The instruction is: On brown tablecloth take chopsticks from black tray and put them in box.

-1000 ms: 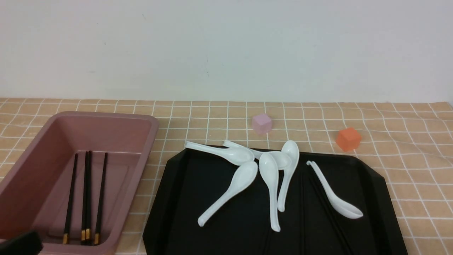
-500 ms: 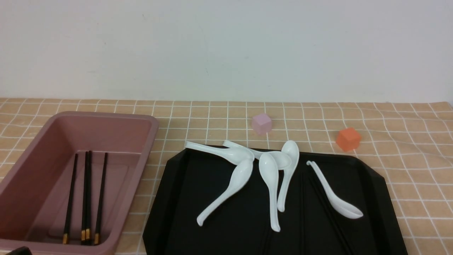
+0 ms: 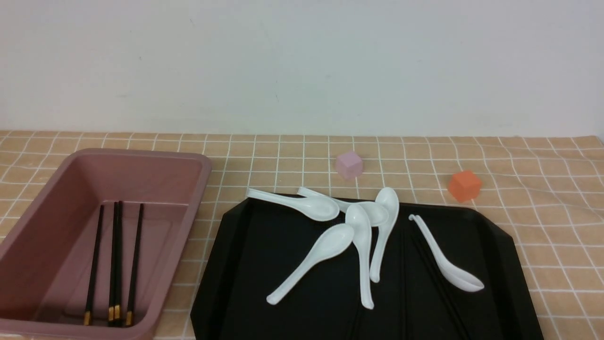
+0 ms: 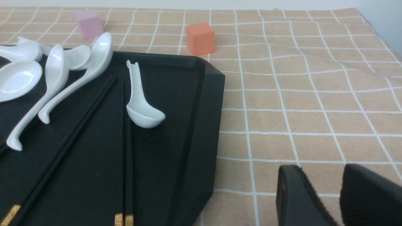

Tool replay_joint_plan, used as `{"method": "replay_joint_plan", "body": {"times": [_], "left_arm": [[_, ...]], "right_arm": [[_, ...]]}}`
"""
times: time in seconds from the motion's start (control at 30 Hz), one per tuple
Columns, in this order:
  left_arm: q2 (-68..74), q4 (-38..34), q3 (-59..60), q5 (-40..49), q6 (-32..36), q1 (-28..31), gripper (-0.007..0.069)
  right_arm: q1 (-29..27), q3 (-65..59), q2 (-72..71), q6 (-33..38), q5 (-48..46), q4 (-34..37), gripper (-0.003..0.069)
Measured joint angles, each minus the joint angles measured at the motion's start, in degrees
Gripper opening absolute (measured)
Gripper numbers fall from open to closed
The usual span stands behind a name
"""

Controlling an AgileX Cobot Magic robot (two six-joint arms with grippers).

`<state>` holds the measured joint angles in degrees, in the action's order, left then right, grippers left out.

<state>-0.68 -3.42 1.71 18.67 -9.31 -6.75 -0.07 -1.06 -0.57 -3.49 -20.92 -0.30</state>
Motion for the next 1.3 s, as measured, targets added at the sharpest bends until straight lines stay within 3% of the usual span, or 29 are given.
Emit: {"method": "replay_joint_plan", "body": {"times": [0.2, 1.3], "left_arm": [[0.0, 1.12, 0.0, 2.3, -3.79, 0.02, -0.0005], [0.0, 0.8, 0.0, 2.97, -4.18, 0.09, 0.0015]], "right_arm": [[0.0, 0.0, 0.0, 0.0, 0.0, 0.0, 0.024], [0.0, 0.0, 0.0, 0.0, 0.0, 0.0, 0.024]]}}
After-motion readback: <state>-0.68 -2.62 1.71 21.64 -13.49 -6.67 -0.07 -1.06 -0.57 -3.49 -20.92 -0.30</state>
